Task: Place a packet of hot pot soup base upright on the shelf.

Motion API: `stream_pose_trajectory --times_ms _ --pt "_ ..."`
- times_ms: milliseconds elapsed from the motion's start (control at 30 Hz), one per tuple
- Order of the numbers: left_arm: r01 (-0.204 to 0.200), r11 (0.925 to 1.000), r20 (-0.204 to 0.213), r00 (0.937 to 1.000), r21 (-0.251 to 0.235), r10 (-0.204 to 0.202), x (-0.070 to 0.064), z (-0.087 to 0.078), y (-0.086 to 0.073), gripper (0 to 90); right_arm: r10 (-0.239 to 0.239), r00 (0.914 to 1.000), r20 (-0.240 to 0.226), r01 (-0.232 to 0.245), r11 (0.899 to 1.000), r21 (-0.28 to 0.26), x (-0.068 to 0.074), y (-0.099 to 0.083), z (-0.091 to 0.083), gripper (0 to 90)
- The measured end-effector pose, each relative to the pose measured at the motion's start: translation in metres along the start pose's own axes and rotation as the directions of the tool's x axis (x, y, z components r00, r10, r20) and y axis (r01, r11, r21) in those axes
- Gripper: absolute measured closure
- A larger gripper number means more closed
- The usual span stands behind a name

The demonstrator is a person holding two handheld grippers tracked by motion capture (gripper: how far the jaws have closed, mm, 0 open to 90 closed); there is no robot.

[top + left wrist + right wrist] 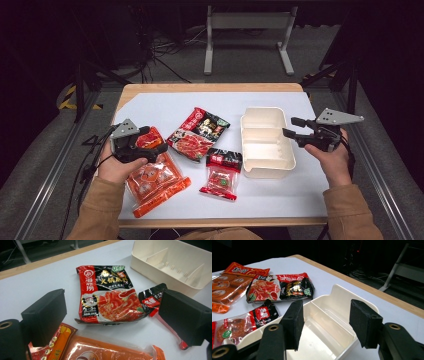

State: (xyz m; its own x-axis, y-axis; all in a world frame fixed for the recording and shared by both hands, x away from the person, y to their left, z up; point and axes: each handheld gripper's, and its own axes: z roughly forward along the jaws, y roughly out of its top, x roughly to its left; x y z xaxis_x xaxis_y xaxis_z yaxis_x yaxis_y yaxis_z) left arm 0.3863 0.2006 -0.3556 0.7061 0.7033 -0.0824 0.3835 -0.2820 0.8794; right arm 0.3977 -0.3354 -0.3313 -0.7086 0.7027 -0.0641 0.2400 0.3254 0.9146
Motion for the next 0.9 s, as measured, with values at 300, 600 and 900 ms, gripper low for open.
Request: stream_pose_trajectory --times_ms 300,600,900 --pt "-0.025 0.9996 -0.016 0.9996 -0.014 0.025 -0.009 0.006 0.015 34.0 0.005 1.0 0.004 -0.005 1.0 0.001 -0.001 0.002 -0.004 45.0" --pt "0.006 0.9997 0.031 0.9995 -0.024 -0.005 0.002 0.021 0.032 34.5 -0.002 1.0 0.0 0.002 1.0 0.004 0.003 0.002 -0.007 44.3" --pt "0.003 0.9999 0.071 0.9975 0.017 -0.004 0.01 0.046 0.05 36.5 0.005 1.0 0.0 -0.005 1.0 0.006 0.003 0.0 -0.012 44.2"
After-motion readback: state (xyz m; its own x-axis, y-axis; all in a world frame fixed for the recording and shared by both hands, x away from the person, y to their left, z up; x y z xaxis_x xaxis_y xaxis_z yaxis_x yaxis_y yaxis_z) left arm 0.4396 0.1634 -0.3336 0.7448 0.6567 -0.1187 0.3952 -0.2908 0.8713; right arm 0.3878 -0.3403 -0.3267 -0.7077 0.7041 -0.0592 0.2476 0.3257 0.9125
